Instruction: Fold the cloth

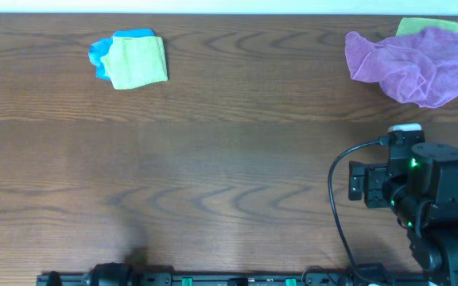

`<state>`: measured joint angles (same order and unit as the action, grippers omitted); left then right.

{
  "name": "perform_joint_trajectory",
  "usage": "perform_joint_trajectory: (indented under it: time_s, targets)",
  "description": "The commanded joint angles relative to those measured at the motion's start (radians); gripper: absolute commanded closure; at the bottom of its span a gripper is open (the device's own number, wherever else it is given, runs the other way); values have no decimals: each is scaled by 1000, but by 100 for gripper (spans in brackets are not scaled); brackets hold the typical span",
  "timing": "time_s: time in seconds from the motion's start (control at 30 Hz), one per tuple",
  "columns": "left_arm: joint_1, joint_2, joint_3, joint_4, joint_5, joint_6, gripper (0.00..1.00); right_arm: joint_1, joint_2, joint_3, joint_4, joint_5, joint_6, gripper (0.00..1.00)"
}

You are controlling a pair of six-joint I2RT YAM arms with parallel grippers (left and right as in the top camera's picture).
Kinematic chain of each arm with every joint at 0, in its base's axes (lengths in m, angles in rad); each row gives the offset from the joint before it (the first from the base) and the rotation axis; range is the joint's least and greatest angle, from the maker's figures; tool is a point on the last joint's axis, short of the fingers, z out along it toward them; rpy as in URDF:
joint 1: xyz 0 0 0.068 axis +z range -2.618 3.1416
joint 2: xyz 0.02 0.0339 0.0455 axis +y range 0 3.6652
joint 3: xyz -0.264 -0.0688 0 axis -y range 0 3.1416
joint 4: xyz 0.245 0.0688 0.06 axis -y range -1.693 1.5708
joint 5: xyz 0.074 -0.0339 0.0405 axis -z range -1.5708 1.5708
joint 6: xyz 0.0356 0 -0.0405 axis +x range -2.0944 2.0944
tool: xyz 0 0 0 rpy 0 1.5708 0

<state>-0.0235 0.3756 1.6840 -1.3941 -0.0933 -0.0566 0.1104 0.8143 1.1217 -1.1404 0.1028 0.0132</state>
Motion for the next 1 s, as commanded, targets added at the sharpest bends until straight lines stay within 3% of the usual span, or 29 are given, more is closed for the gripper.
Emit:
perform_joint_trajectory:
  time_s: [0.0, 0.4, 0.97]
  targets:
    - [-3, -80, -123, 47, -27, -11, 5, -6, -2, 0, -1, 5, -11, 1]
    - [70, -363, -601, 290, -68, -25, 5, -6, -2, 0, -1, 5, -11, 1]
    - [130, -371, -982, 628, -32, -101, 5, -6, -2, 0, -1, 5, -11, 1]
